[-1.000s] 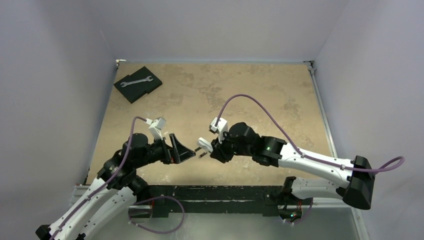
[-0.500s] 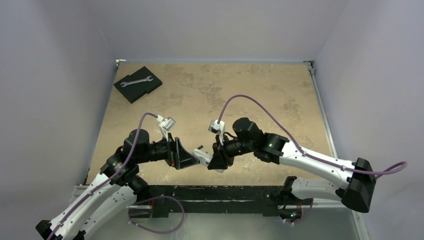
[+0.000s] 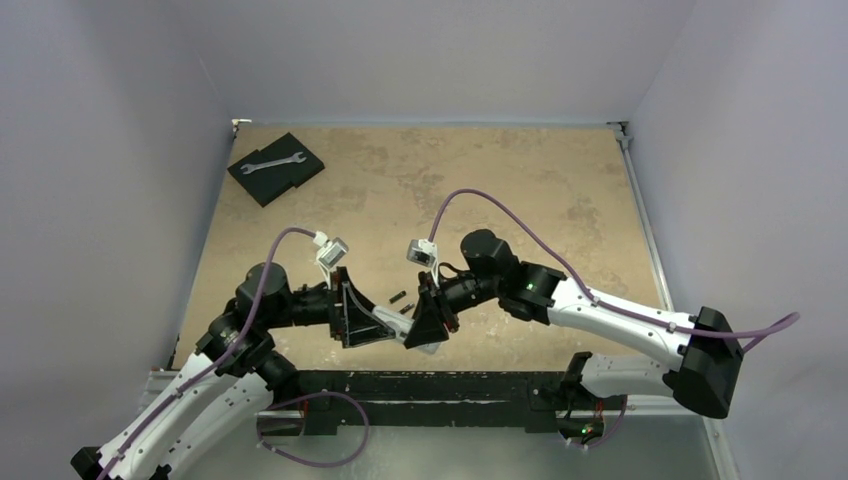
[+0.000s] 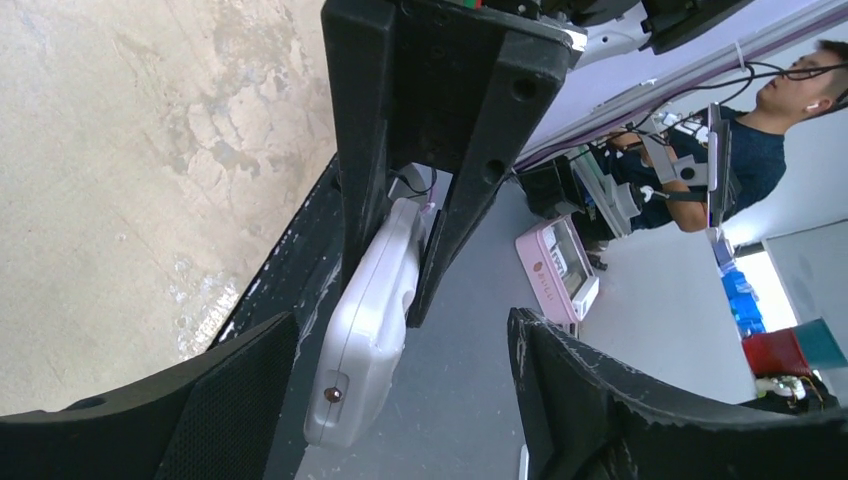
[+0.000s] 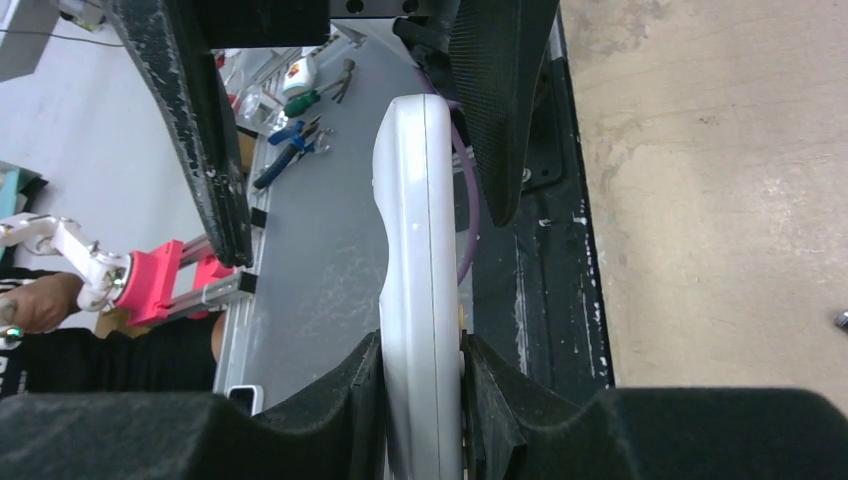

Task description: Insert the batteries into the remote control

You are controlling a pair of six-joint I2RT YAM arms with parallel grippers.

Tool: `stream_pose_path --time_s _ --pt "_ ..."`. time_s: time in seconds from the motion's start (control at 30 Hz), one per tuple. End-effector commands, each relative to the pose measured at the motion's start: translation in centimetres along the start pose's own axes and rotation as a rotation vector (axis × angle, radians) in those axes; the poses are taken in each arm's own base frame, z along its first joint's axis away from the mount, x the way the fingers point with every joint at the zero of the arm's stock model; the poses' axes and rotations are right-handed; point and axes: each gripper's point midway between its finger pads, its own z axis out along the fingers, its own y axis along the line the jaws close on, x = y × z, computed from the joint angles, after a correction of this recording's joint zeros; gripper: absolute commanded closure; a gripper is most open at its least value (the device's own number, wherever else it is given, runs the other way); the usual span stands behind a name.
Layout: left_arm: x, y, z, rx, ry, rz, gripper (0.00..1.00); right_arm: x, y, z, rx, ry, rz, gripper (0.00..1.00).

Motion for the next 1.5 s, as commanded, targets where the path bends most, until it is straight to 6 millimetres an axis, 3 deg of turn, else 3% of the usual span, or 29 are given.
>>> stream_pose_path --time_s 0.0,0.13,0.4,0.47,0.53,0.6,0.77,0.87,1.1,1.3,1.47 --pt "-0.3 -1.4 -0.2 0.069 -0.007 0.04 0.26 -2.8 2.5 -0.5 -0.089 -0.071 -0.059 1.0" --pt "-0.2 -1.7 -0.4 0.079 -0.001 0.047 0.31 -3.0 2.7 -0.6 -0.096 -0.081 -0.056 1.0" --pt "-0.2 -1.9 -0.6 0.086 -0.008 0.051 0.56 -2.7 2.5 -0.6 -0.094 -0.079 -0.046 0.97" --pt "-0.2 -1.9 -0.6 0.084 -0.012 0.048 0.69 -2.7 2.4 -0.6 -0.089 -0.08 -0.044 0.96" --pt "-0.3 -1.8 -0.5 0.075 -0.017 0.043 0.98 -2.6 2.3 -0.6 -0.083 -0.081 -0.046 0.94" --pt "-0.3 -1.4 -0.5 0.06 -0.023 0.04 1.0 -2.6 2.1 -0.7 -0.071 -0.087 -0.052 0.92" --pt "-0.6 -1.0 -0.6 0.035 -0.054 0.037 1.0 -2.5 1.3 -1.0 -0.011 -0.101 -0.078 0.62" --pt "-0.8 -1.0 -0.6 0.034 -0.068 0.035 1.0 -2.3 0.9 -1.4 0.028 -0.107 -0.075 0.54" --pt "-1.4 -0.1 -0.8 -0.019 -0.127 0.025 1.0 -3.0 -0.7 -2.8 0.178 -0.18 -0.058 0.45" --pt "-1.7 1.1 -0.9 -0.069 -0.18 -0.004 1.0 -3.5 -3.3 -5.1 0.393 -0.279 -0.002 0.42" --pt "-1.9 2.1 -0.8 -0.105 -0.208 -0.029 1.0 -3.9 -3.2 -7.0 0.448 -0.385 0.014 0.42"
